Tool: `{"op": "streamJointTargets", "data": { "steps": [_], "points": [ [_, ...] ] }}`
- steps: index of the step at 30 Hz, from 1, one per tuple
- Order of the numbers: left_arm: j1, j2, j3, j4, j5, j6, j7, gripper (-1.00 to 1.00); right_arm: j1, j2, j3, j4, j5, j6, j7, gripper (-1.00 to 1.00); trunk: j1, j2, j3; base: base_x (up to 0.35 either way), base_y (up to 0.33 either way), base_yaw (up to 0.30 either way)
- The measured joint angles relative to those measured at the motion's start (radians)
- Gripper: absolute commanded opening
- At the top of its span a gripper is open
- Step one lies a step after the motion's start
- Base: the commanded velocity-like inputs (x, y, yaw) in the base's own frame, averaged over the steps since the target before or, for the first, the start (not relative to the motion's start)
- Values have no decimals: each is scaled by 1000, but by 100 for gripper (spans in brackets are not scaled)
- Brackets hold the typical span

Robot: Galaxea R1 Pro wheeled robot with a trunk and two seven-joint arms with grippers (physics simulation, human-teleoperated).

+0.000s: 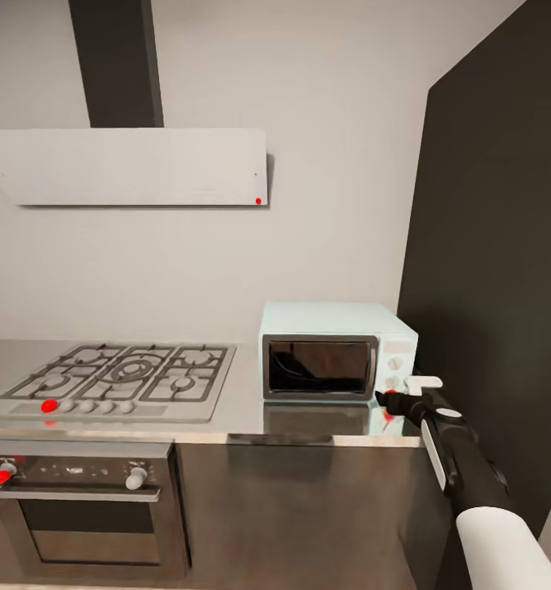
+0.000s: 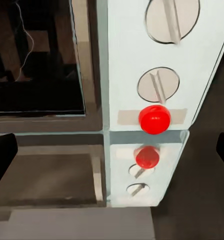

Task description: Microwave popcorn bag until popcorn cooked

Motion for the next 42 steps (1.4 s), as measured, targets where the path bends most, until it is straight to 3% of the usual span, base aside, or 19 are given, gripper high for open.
{"op": "streamJointTargets", "data": {
  "steps": [12, 24, 25, 42],
  "points": [
    [0, 1, 0, 0, 2, 0, 0, 100, 0, -27, -7, 14, -2, -1, 3, 100, 0, 0, 0, 66, -37, 0],
    [0, 1, 0, 0, 1, 0, 0, 100, 0, -30, -21, 15, 0, -1, 2, 100, 0, 0, 0, 1, 0, 0],
    [0, 1, 0, 0, 0, 0, 0, 100, 0, -30, -21, 15, 1, 0, 1, -100, 0, 0, 0, 0, 0, 0],
    [-2, 1, 1, 0, 0, 0, 0, 100, 14, -22, -55, 28, 5, 1, -12, -100, 0, 0, 0, 0, 0, 0]
  ]
}}
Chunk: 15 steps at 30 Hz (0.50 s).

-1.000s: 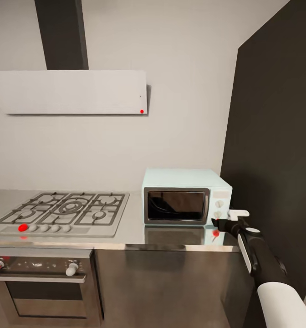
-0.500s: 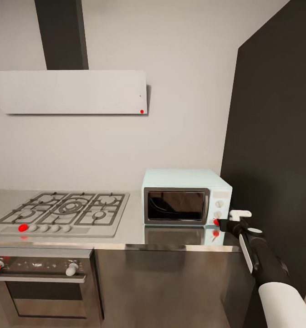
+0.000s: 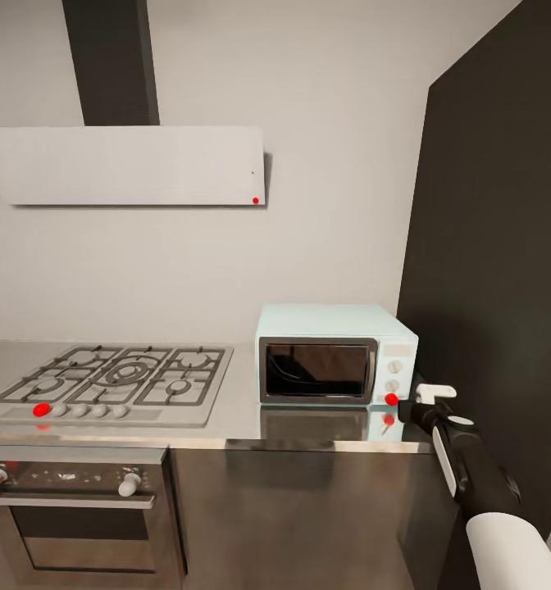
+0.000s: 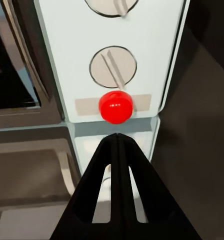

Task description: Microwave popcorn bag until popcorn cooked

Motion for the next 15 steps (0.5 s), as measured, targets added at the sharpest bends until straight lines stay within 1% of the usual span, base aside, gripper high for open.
{"op": "streamJointTargets", "data": {
  "steps": [5, 8, 11, 15],
  "points": [
    [0, 0, 0, 0, 0, 0, 0, 100, 0, -1, 0, 13, 1, -4, 0, -100, 0, 0, 0, 0, 0, 0],
    [0, 0, 0, 0, 0, 0, 0, 100, 0, 0, 1, 30, 5, -20, 1, -100, 0, 0, 0, 0, 0, 0],
    [0, 0, 0, 0, 0, 0, 0, 100, 0, 2, 2, 47, 22, -37, 5, -100, 0, 0, 0, 0, 0, 0],
    [0, 0, 0, 0, 0, 0, 0, 100, 0, 2, 2, 70, 26, -59, 5, -100, 0, 0, 0, 0, 0, 0]
  ]
}}
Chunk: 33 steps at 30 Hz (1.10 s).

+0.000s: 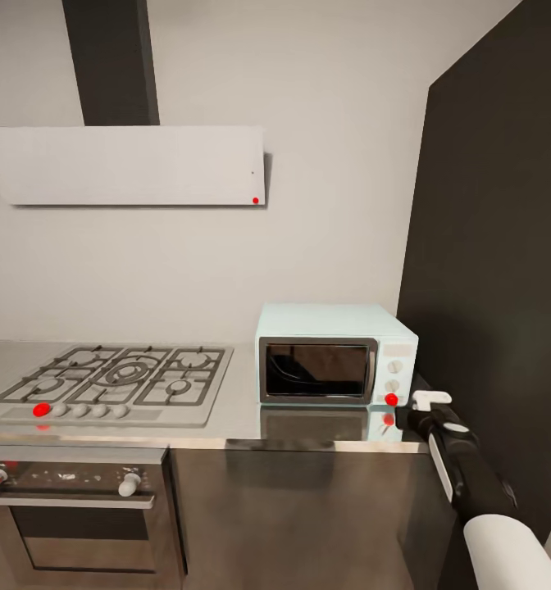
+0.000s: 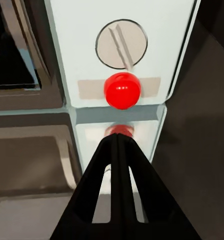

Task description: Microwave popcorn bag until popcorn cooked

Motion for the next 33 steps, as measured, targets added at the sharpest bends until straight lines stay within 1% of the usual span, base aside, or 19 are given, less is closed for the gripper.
{"op": "streamJointTargets", "data": {
  "steps": [1, 6, 18, 26, 33],
  "points": [
    [0, 0, 0, 0, 0, 0, 0, 100, 0, -1, 0, 6, 0, -19, -1, -100, 0, 0, 0, 0, 0, 0],
    [0, -1, 1, 0, 1, 0, 0, 100, 0, -3, 0, 7, 0, -19, -4, -100, 0, 0, 0, 15, 0, 0],
    [0, 2, 0, 0, 1, 0, 0, 100, 0, -1, 0, 17, -4, -20, -5, -100, 0, 0, 0, 192, 0, 0],
    [0, 2, 1, 0, 2, 0, 0, 100, 0, -12, -1, 80, -3, -22, -9, -100, 0, 0, 0, 18, 0, 0],
    [0, 2, 0, 0, 2, 0, 0, 100, 0, -17, -4, 86, -3, -23, -10, -100, 0, 0, 0, 0, 0, 0]
  ]
}}
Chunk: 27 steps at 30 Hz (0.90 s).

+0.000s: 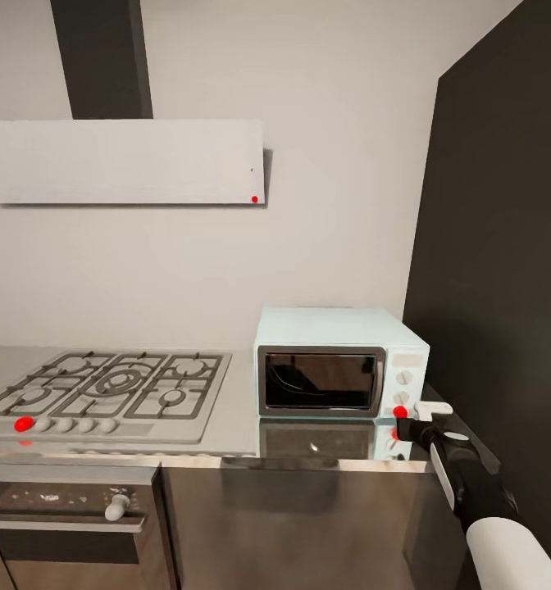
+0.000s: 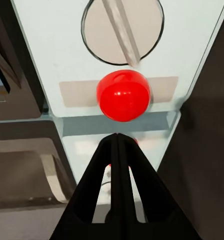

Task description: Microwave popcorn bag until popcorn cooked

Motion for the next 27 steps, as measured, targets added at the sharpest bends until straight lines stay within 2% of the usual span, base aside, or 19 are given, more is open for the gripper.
{"op": "streamJointTargets", "data": {
  "steps": [10, 24, 27],
  "points": [
    [0, 0, 0, 0, 0, 0, 0, 100, 0, 0, 0, 0, 2, -2, -1, -100, 0, 0, 0, 7, 0, 0],
    [0, 6, 1, 0, 1, 0, 0, 100, 0, 0, 0, 1, 0, -2, -6, -100, 0, 0, 0, 102, 0, 0],
    [0, 6, 1, 0, 0, 0, 0, 100, 0, -3, 0, 53, 0, -50, -6, -100, 0, 0, 0, 106, 0, 0]
  ]
}}
